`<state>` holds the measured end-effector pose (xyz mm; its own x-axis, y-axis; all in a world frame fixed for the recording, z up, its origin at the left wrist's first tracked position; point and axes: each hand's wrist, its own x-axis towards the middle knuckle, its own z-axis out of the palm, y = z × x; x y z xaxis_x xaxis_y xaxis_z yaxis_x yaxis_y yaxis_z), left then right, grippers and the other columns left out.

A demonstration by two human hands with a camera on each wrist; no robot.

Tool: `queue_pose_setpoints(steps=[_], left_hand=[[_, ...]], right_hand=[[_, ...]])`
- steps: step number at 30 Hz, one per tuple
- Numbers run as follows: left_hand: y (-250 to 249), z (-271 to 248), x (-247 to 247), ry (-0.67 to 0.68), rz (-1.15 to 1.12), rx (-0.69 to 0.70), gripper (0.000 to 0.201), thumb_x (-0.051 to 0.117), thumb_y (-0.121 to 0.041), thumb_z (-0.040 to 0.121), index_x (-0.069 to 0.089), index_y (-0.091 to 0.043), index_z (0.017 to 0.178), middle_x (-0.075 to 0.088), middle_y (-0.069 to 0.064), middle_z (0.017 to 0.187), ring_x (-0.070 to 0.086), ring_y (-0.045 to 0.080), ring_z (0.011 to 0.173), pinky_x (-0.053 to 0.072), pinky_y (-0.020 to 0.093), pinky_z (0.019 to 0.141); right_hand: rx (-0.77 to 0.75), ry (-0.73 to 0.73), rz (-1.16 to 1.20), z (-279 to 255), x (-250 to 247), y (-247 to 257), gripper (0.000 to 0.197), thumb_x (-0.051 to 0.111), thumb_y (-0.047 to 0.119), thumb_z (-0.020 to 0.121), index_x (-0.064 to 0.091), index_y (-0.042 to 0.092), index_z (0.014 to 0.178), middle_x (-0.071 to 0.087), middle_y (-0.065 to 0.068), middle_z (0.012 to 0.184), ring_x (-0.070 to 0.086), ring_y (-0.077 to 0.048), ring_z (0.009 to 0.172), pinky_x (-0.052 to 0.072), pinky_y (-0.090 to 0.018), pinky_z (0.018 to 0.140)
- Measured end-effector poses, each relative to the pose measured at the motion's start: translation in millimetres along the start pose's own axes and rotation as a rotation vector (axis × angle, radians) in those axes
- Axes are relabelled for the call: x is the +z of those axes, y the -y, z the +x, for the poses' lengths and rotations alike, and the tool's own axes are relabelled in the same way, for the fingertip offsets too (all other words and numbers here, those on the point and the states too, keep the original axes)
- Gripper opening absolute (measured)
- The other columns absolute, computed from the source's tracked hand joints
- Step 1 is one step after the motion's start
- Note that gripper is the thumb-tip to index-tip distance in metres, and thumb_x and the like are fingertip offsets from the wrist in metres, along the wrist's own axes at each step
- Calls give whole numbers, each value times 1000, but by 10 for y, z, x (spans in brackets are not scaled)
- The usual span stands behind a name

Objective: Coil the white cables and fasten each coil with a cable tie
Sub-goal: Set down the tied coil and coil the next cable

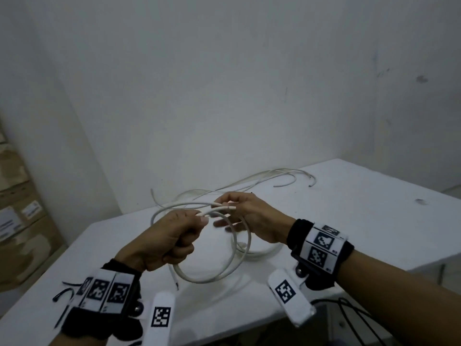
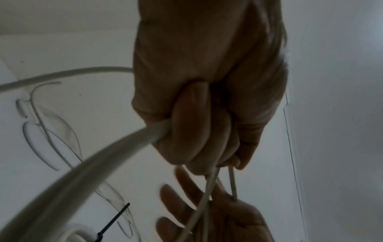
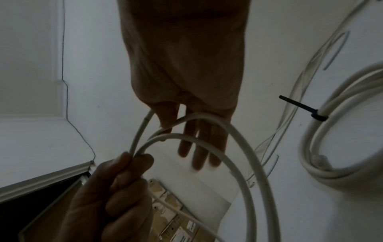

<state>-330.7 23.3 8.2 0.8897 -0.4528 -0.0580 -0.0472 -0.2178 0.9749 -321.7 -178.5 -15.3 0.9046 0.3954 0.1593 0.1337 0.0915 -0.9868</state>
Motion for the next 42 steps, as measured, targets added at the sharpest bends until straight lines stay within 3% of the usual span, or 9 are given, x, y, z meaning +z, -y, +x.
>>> queue_pose_setpoints(steps=[5,12,17,21,25,28,31,34,42], left_hand=[[-23,71,21,-123,2,12,28,56,-29,90,41,-19,69,21,-3,52,12,8,40,11,12,40],[-6,225,135,-452,151,262,35,59,-42,87,43,-11,83,35,2,50,25,13,40,21,21,40],[-9,300,244,-648,486,501,27,59,-38,90,46,-14,94,61,7,67,45,4,44,35,16,42],[7,348,216,-628,570,575,36,56,-36,93,41,-30,125,68,11,74,53,9,52,46,26,53],[4,410,158,-629,781,649,19,49,-36,96,65,-27,101,59,-1,60,50,12,55,39,22,49],[-4,469,147,-666,851,705,25,48,-35,98,67,-17,97,53,-4,57,48,12,54,36,22,50],[1,508,129,-691,945,728,35,46,-42,97,67,-14,94,54,-1,61,50,17,58,41,31,51],[-13,527,111,-778,1072,750,37,47,-45,96,67,-14,89,47,-2,67,44,18,62,31,19,52],[-196,509,69,-462,495,453,16,57,-21,94,70,-12,89,70,8,74,70,12,64,54,29,64]], right_hand=[[27,52,155,31,-23,85,26,36,7,97,60,16,97,56,-7,64,47,-16,42,32,-20,40],[-99,-49,-70,162,65,181,35,43,55,92,58,24,83,37,7,56,23,-8,43,16,-16,38],[-195,-234,-168,273,52,179,22,51,30,94,57,17,77,33,2,53,20,-8,38,14,-19,39],[-193,-210,-166,314,-11,211,24,51,27,93,55,13,75,35,3,47,21,-10,38,16,-19,39],[-317,-323,-337,323,-62,183,22,59,33,91,44,17,92,43,11,44,28,-5,35,26,-19,35],[-411,-329,-503,314,-113,195,26,58,32,92,48,21,113,47,-5,60,38,-6,45,34,-15,45],[-417,-315,-715,347,-156,210,23,51,30,96,62,10,98,56,-9,79,48,-13,68,36,-20,60],[-428,-314,-852,381,-174,211,31,47,31,97,59,4,90,55,-8,79,49,-19,73,36,-22,62],[-452,-358,-818,388,-255,294,31,43,30,99,55,3,88,53,-8,65,43,-21,57,32,-27,50]])
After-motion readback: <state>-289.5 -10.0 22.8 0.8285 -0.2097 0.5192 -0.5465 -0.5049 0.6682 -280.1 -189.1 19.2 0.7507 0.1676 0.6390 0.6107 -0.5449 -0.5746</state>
